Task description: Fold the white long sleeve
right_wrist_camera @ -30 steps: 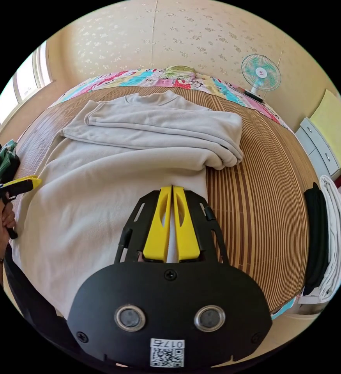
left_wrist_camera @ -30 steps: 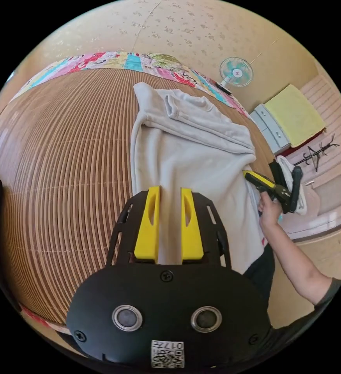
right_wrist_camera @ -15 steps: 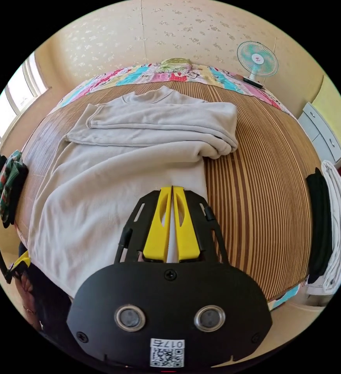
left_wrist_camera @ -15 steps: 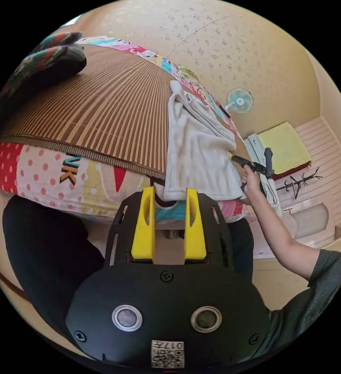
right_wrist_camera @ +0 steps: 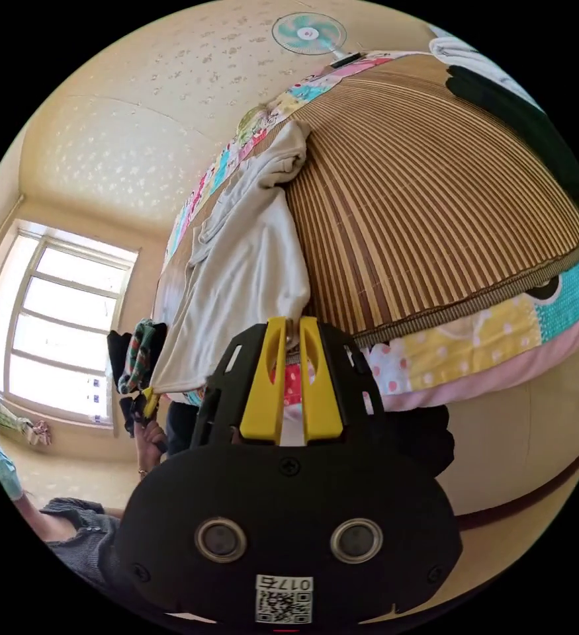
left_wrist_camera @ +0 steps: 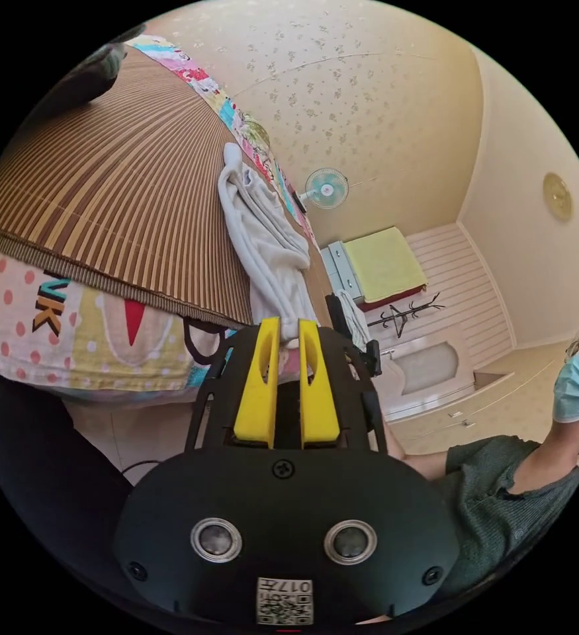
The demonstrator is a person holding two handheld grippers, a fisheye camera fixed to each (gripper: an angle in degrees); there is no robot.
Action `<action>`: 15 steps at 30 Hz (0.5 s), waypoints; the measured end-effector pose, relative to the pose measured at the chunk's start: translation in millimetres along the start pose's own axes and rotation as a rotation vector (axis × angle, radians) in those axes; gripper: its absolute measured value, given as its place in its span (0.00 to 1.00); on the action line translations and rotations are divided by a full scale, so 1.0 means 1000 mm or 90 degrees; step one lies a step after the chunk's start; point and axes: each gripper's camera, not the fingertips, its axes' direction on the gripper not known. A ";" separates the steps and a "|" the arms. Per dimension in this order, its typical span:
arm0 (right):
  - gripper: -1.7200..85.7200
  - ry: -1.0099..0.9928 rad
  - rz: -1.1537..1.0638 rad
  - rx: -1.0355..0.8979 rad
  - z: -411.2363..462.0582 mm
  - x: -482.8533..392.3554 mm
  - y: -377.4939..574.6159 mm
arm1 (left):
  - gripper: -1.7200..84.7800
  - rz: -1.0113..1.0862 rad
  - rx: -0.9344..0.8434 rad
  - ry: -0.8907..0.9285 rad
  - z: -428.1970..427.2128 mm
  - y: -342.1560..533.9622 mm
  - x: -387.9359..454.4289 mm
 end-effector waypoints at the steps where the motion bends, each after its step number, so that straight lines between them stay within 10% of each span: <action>1: 0.08 -0.041 -0.002 0.028 -0.014 -0.005 0.004 | 0.08 -0.006 0.021 0.045 -0.015 -0.003 0.000; 8: 0.06 -0.298 -0.116 0.232 -0.153 -0.086 0.049 | 0.08 0.107 0.111 0.330 -0.097 -0.003 0.061; 15: 0.05 -0.080 -0.094 0.352 -0.172 -0.077 0.075 | 0.08 0.127 0.142 0.269 -0.091 -0.012 0.082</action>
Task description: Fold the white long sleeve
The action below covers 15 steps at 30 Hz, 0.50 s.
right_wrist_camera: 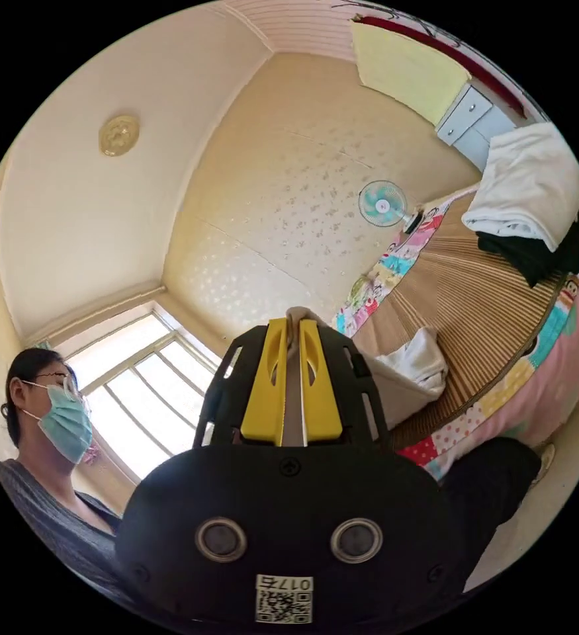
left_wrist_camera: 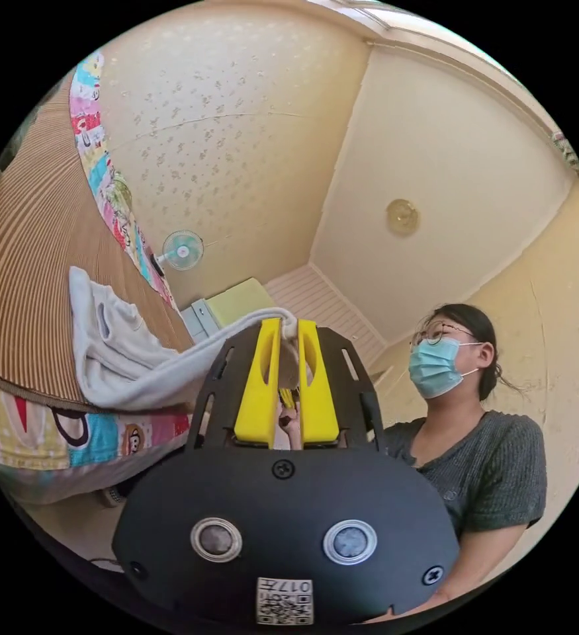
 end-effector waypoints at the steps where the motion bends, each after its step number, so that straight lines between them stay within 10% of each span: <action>1: 0.05 0.029 0.011 -0.015 0.009 0.010 -0.001 | 0.08 -0.036 -0.001 -0.079 0.007 0.000 -0.014; 15: 0.06 0.250 -0.021 -0.187 0.339 0.100 -0.092 | 0.08 -0.103 0.070 -0.343 0.126 -0.135 -0.200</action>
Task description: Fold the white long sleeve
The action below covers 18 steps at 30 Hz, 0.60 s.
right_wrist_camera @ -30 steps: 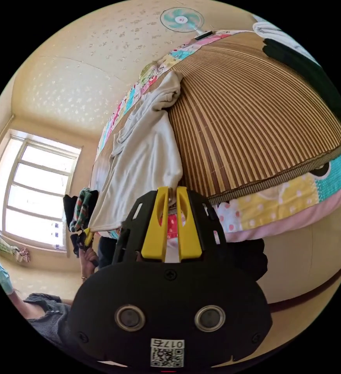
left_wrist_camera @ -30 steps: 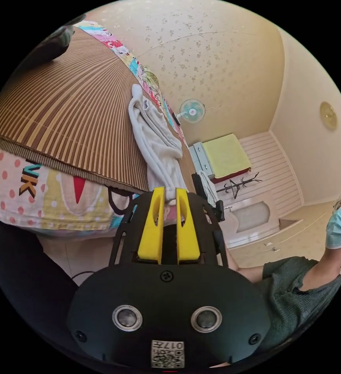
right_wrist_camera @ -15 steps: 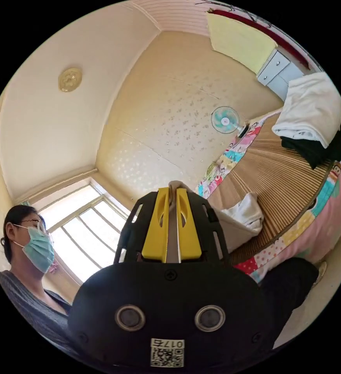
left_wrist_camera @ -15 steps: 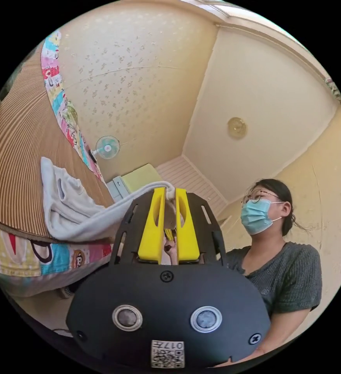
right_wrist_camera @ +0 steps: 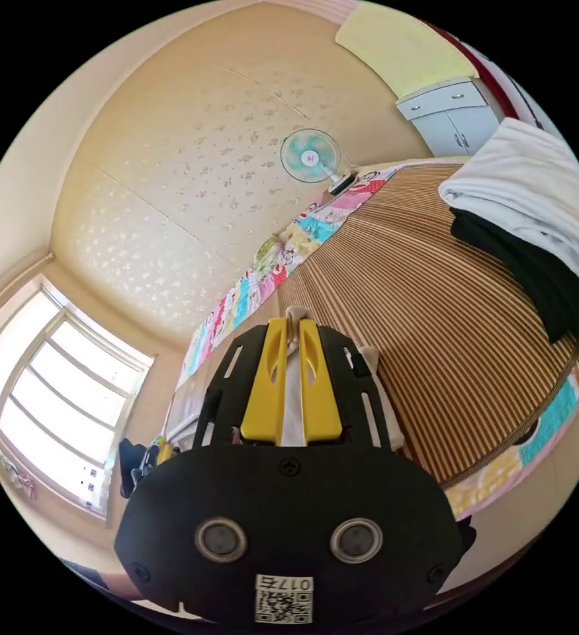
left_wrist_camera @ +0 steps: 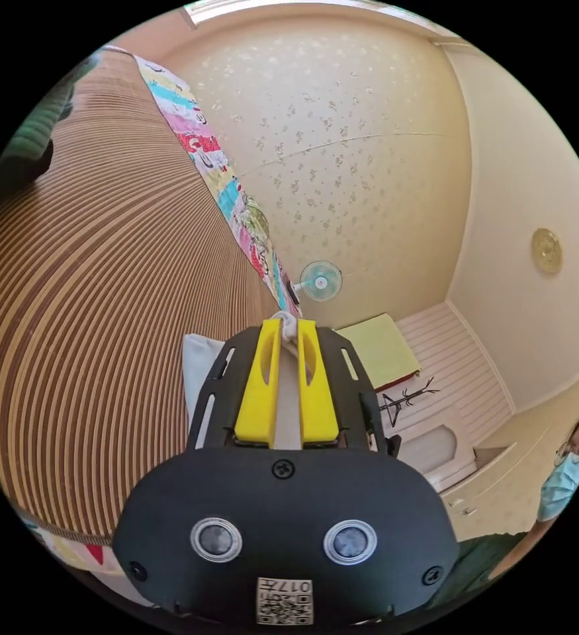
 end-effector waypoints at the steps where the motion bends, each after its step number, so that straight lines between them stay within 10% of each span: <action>1: 0.07 0.013 -0.003 -0.019 0.017 0.000 -0.004 | 0.08 -0.020 -0.010 -0.014 0.020 -0.008 -0.014; 10: 0.16 -0.082 -0.096 -0.005 0.067 -0.021 0.009 | 0.21 0.026 0.003 -0.023 0.020 0.007 -0.049; 18: 0.18 -0.227 -0.237 -0.369 0.196 -0.145 0.106 | 0.26 -0.049 -0.260 -0.065 0.045 0.129 -0.060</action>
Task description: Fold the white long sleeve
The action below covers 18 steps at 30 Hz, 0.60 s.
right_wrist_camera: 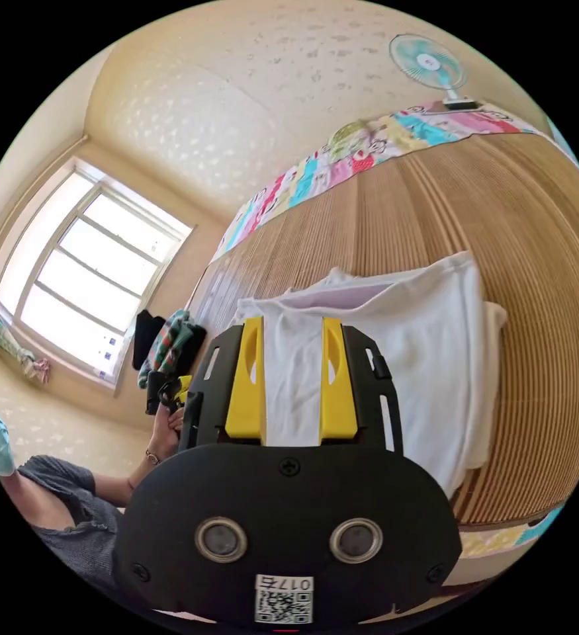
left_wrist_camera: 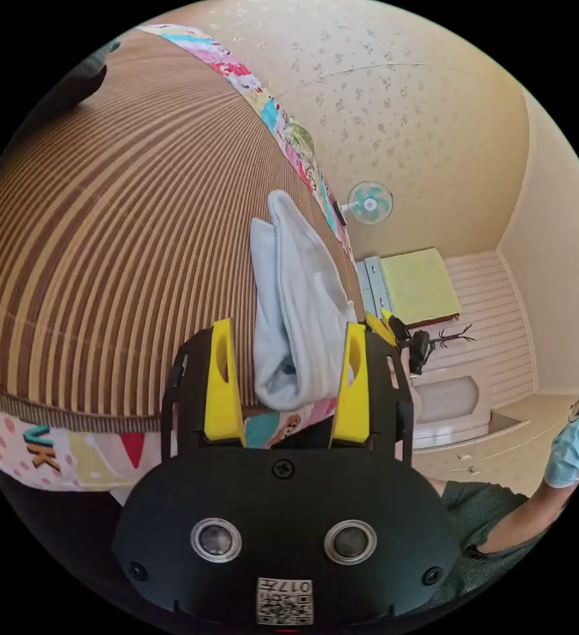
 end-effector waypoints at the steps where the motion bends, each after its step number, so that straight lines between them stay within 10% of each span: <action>1: 0.18 -0.009 -0.006 -0.030 0.019 -0.010 -0.004 | 0.24 -0.027 -0.032 0.017 0.017 0.011 -0.002; 11: 0.28 0.127 -0.154 -0.386 0.241 -0.184 -0.078 | 0.11 0.059 0.045 -0.031 0.069 0.053 0.103; 18: 0.21 0.501 -0.316 -0.673 0.326 -0.221 -0.062 | 0.11 0.224 0.045 -0.152 0.120 0.070 0.210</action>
